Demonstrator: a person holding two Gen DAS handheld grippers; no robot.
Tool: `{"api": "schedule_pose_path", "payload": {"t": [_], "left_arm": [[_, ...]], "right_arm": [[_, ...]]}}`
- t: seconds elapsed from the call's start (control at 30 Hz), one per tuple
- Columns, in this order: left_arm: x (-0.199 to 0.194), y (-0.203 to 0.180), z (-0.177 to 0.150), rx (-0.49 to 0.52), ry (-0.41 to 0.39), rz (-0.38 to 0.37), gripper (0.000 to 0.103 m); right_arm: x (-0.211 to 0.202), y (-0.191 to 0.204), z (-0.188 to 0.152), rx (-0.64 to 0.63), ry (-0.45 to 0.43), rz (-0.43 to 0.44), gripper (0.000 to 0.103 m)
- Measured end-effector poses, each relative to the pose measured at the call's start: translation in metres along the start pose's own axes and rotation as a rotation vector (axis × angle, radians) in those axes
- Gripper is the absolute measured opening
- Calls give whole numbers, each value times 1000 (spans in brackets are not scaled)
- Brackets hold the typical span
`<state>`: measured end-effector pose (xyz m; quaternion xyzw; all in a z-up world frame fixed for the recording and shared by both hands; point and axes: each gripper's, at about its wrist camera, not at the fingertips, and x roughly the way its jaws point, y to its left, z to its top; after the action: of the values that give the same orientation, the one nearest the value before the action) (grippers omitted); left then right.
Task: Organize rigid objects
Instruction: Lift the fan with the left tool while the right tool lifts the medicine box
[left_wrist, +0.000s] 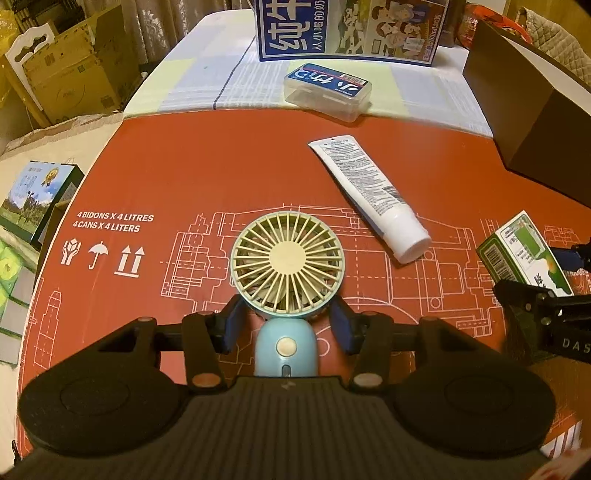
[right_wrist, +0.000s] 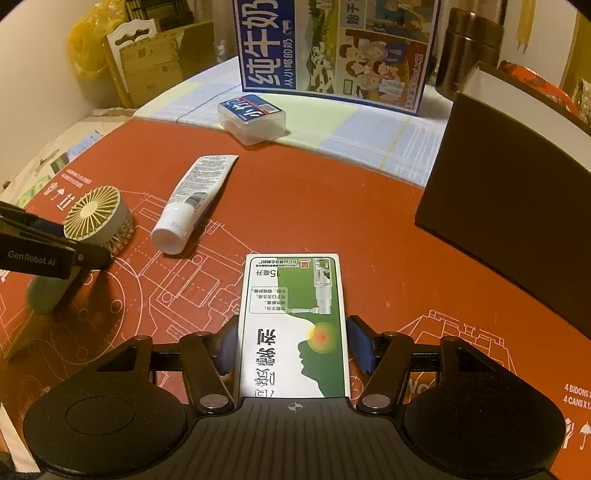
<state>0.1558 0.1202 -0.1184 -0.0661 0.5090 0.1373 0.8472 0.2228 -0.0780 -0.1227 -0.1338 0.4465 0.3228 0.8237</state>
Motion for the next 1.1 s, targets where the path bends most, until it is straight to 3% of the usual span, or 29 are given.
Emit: {"api": "schedule_pose_path", "payload": {"t": [0.1,1.1], "left_arm": [[0,0,0,0,-1,-1,45],[-16,3,-4,-21,-11,-13,45]], "right_arm": [[0,0,-1,-4,-3,-3,53],[-13,-7,-1,49,-20,8,52]]}}
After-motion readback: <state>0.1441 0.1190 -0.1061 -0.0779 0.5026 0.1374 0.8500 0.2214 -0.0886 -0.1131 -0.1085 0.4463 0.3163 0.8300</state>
